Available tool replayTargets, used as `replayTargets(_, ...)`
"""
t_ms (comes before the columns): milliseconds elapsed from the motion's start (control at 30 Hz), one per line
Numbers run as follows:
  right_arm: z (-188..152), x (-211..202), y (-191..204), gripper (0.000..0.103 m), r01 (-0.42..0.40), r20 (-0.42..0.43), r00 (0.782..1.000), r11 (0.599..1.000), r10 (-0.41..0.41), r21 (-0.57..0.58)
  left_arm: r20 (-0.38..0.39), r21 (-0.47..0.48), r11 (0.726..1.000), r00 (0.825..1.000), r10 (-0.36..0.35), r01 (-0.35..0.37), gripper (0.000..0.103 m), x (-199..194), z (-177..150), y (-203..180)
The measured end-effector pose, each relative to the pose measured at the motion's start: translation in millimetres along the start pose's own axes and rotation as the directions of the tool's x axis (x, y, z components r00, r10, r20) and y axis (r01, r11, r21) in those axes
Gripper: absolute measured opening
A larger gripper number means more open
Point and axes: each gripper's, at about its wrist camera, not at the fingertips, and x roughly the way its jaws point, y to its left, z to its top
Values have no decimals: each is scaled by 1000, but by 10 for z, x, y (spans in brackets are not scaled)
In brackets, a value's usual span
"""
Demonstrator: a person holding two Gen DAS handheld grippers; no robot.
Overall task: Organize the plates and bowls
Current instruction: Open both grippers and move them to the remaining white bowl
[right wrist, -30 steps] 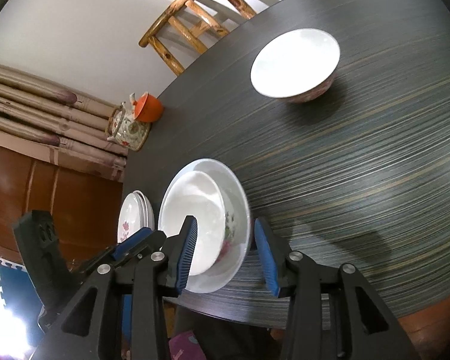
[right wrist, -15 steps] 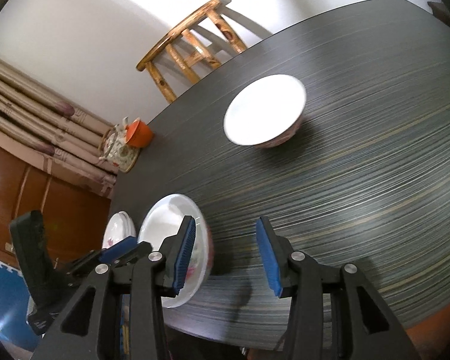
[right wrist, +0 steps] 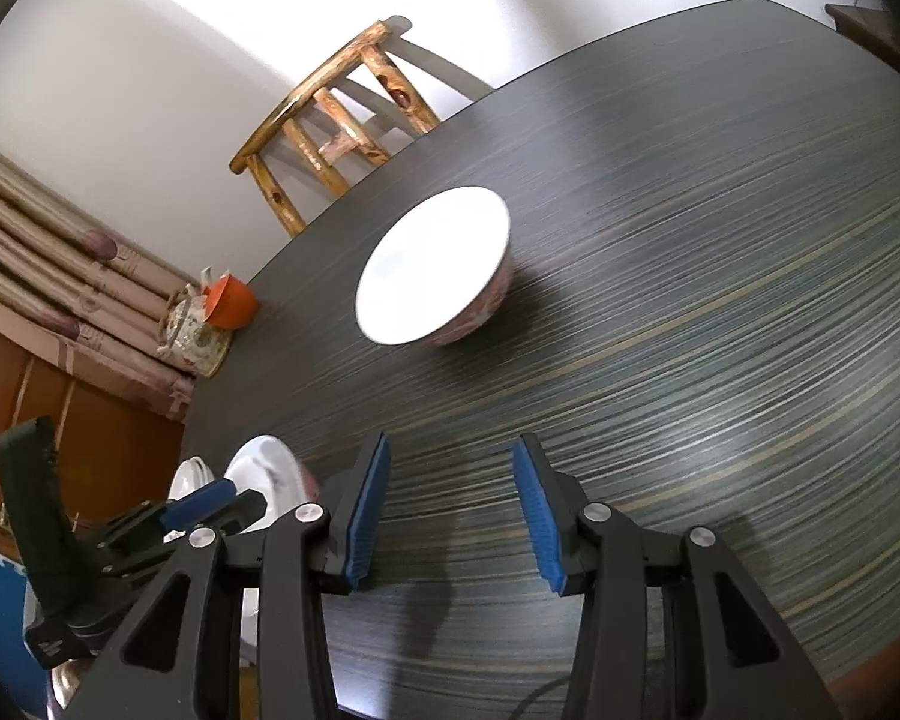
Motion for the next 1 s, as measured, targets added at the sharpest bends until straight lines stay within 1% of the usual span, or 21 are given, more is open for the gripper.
replayTargets(67,19,13,-67,50,11,16,1000,1000,-11,3,-4,4,1000,1000,11,-11,36,22,48,-34)
replayTargets(133,42,33,-133,52,25,35,999,1000,-25,0,-2,8,1000,1000,20,-20,36,26,95,-47)
replayTargets(167,54,46,-166,52,32,40,999,999,-32,-1,1,12,999,999,33,-33,38,17,119,-43)
replayTargets(200,67,63,-202,52,41,43,998,999,-41,0,11,15,999,999,51,-51,41,-4,141,-40)
replayTargets(267,85,92,-291,52,42,45,998,999,-43,14,34,23,995,994,100,-101,41,-57,190,-24)
replayTargets(333,101,109,-359,52,43,46,998,999,-44,26,60,28,988,986,153,-155,41,-105,257,-2)
replayTargets(367,110,116,-380,52,45,47,998,999,-47,28,68,27,987,986,155,-157,41,-123,290,11)
replayTargets(467,156,146,-425,52,43,46,998,999,-45,33,68,13,990,988,137,-138,41,-129,393,33)
replayTargets(533,193,153,-440,52,35,51,998,999,-36,33,61,9,995,993,100,-100,41,-100,461,20)
replayTargets(600,217,156,-430,52,21,56,998,999,-23,31,57,7,997,995,80,-80,41,-54,535,-23)
replayTargets(733,313,166,-374,52,-11,69,998,1000,9,22,63,17,998,996,67,-68,41,7,642,-169)
replayTargets(800,367,177,-347,52,-19,76,997,1000,18,14,61,11,999,997,49,-50,41,74,704,-207)
replayTargets(867,433,181,-329,52,-26,91,996,1000,25,3,40,-15,1000,999,2,-2,41,170,763,-206)
replayTargets(900,456,184,-326,52,-23,96,995,1000,23,-2,21,-43,999,999,-32,33,41,223,791,-186)
replayTargets(933,488,191,-331,52,-21,101,995,1000,22,-7,14,-76,994,997,-76,77,41,272,810,-161)
replayTargets(1000,531,208,-353,52,-24,106,994,1000,24,-6,17,-110,985,991,-131,132,41,341,844,-128)
